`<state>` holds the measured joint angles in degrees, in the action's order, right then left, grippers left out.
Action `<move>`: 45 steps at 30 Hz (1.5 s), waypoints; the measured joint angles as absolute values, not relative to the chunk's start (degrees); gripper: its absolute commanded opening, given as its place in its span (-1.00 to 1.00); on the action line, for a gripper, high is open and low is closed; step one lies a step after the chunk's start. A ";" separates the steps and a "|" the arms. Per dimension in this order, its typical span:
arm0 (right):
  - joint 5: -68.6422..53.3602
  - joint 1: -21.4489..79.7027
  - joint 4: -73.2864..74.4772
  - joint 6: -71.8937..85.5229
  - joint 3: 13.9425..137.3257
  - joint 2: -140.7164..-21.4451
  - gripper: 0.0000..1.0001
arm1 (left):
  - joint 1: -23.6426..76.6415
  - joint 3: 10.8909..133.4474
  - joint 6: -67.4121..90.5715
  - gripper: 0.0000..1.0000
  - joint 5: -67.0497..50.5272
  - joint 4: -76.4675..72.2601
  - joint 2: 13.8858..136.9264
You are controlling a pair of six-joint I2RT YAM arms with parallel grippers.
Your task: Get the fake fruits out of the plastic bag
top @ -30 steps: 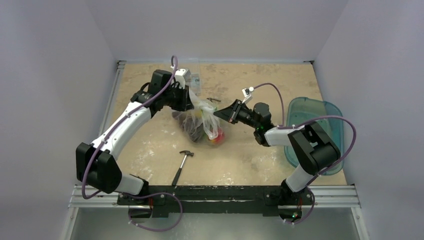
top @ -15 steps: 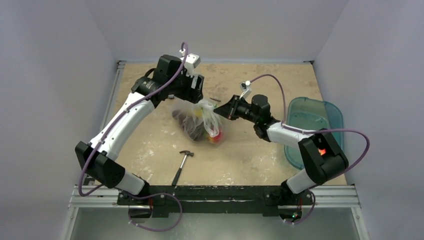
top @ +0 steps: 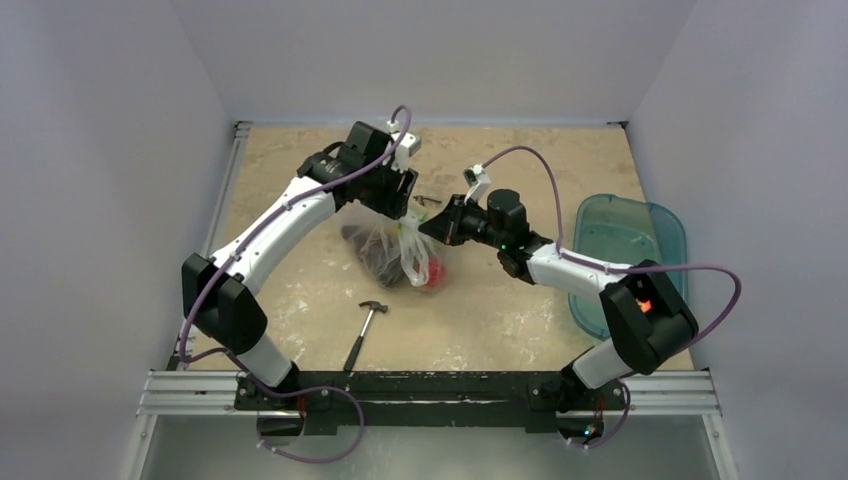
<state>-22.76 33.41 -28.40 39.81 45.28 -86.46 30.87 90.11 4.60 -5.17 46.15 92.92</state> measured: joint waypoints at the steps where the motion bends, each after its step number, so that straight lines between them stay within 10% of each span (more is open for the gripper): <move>1: -22.31 33.50 -28.14 39.72 45.36 -86.43 -1.00 | 31.29 90.11 4.40 0.00 -4.69 46.39 93.19; 8: -19.77 33.76 -26.50 39.38 45.39 -84.42 -1.00 | 33.19 90.08 3.29 -0.98 -1.17 49.21 95.39; 21: -22.70 24.51 -44.73 54.43 30.59 -83.85 -0.99 | 33.47 80.64 3.36 -1.00 4.93 42.30 84.16; 24: -24.05 24.53 -43.62 54.04 32.49 -85.86 -0.68 | 33.39 80.29 3.31 -1.00 4.97 40.82 82.98; 45: 10.55 49.23 -11.33 6.24 52.62 -78.41 -0.14 | 32.75 79.96 3.40 -1.00 3.05 41.34 84.14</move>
<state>10.55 49.23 -11.33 6.24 52.62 -78.41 32.75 79.96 3.40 3.05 41.34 84.14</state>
